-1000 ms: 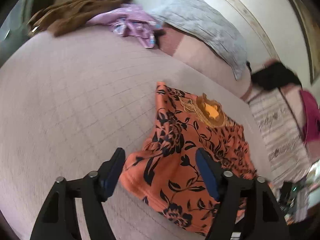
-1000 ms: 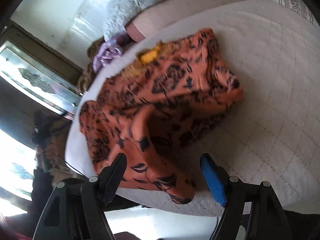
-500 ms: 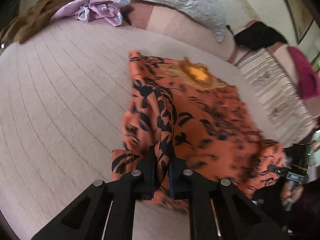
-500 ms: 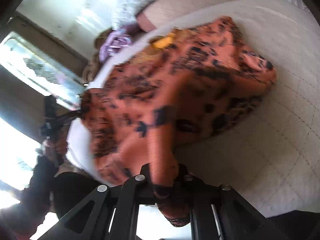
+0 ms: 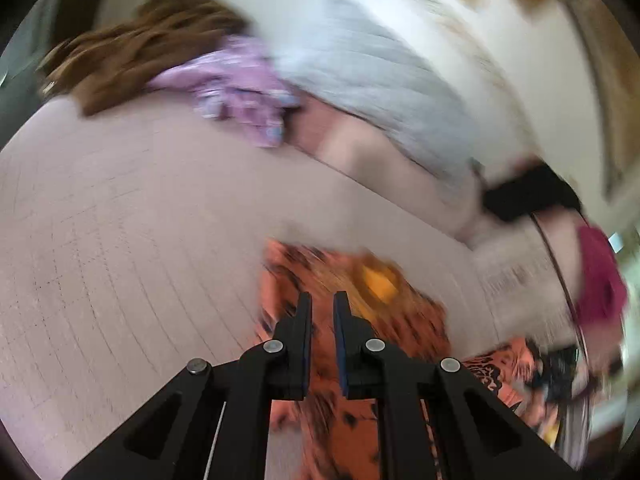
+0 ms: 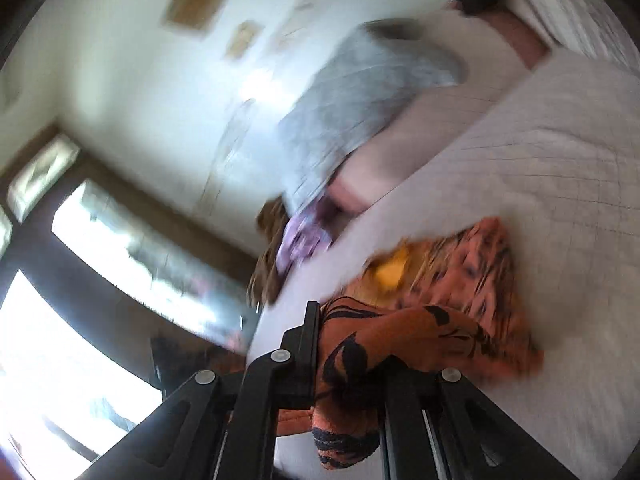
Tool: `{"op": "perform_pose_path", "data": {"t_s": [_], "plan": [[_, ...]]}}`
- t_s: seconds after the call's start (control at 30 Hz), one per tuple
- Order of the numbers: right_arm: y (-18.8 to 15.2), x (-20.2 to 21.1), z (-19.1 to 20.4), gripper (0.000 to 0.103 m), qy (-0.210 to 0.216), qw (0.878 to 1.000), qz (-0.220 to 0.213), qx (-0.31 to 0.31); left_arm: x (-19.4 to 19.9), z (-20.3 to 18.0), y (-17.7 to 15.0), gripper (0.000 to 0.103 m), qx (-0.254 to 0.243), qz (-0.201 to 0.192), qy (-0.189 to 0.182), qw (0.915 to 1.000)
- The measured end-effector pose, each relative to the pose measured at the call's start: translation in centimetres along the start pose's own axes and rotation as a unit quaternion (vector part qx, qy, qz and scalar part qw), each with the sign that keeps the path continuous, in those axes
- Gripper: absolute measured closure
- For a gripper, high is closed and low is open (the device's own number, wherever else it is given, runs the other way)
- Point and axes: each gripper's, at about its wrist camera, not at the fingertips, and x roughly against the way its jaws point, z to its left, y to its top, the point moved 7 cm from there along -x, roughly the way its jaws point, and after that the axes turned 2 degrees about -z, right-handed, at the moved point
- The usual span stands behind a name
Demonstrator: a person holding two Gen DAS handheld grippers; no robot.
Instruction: Fold small clothes
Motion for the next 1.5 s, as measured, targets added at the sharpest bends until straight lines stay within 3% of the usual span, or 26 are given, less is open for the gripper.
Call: {"op": "perform_pose_path", "data": {"t_s": [0.1,0.17,0.2,0.27,0.3,0.33,0.4,0.47,0.5,0.63,0.87,1.0,1.07,1.17,1.33,1.5], "plan": [[3.9,-5.0,-5.3,0.091,-0.012,0.997,-0.009,-0.075,-5.1,3.6,1.0,0.094,0.062,0.015,0.053,0.9965],[5.0,-8.9,-9.7,0.088,-0.023,0.992,0.002,-0.127,-7.1,4.2,-0.5,0.095,0.098,0.034,0.041,0.9938],[4.8,-10.3,-11.7,0.078,-0.031,0.987,0.017,-0.156,-7.4,4.3,-1.4,0.091,0.104,0.043,0.037,0.9930],[3.6,-12.5,-15.3,0.053,-0.060,0.975,0.043,-0.211,-7.6,4.4,-3.6,0.067,0.107,0.064,0.045,0.9912],[3.4,-12.9,-16.0,0.035,-0.068,0.971,0.049,-0.222,-7.1,4.3,-4.5,0.065,0.094,0.057,0.048,0.9927],[3.6,-13.3,-16.2,0.032,-0.074,0.972,0.051,-0.219,-6.5,4.1,-5.3,0.063,0.079,0.051,0.056,0.9940],[4.4,-13.6,-15.4,0.031,-0.074,0.979,0.052,-0.183,-4.6,3.7,-7.2,0.053,0.048,0.045,0.073,0.9952],[4.1,-13.5,-14.2,0.031,-0.061,0.982,0.063,-0.165,-2.6,3.3,-8.9,0.032,0.047,0.036,0.066,0.9961],[3.9,-13.3,-13.6,0.031,-0.047,0.983,0.061,-0.166,-2.3,3.1,-9.4,0.030,0.049,0.035,0.065,0.9961],[2.4,-12.1,-12.4,0.031,-0.043,0.984,0.065,-0.162,-1.8,1.4,-12.4,0.028,0.039,0.047,0.064,0.9961],[0.0,-9.8,-12.0,0.031,-0.040,0.980,0.064,-0.182,-5.1,-0.4,-15.9,0.028,0.029,0.091,0.077,0.9924],[0.1,-8.5,-11.5,0.031,-0.035,0.982,0.052,-0.177,-6.6,-1.3,-16.9,0.032,0.004,0.105,0.086,0.9907],[0.5,-8.0,-11.6,0.031,-0.033,0.983,0.041,-0.176,-7.3,-1.7,-17.1,0.075,-0.008,0.117,0.083,0.9896],[1.0,-7.5,-12.3,0.032,-0.038,0.983,0.033,-0.179,-7.7,-2.5,-17.0,0.092,-0.039,0.122,0.088,0.9878],[1.0,-8.3,-12.3,0.038,-0.031,0.980,0.053,-0.188,-6.0,-4.5,-14.7,0.095,-0.057,0.117,0.049,0.9902],[0.1,-10.3,-12.3,0.038,-0.060,0.979,0.089,-0.176,-4.1,-6.3,-8.1,0.095,-0.053,0.091,0.019,0.9942]]}}
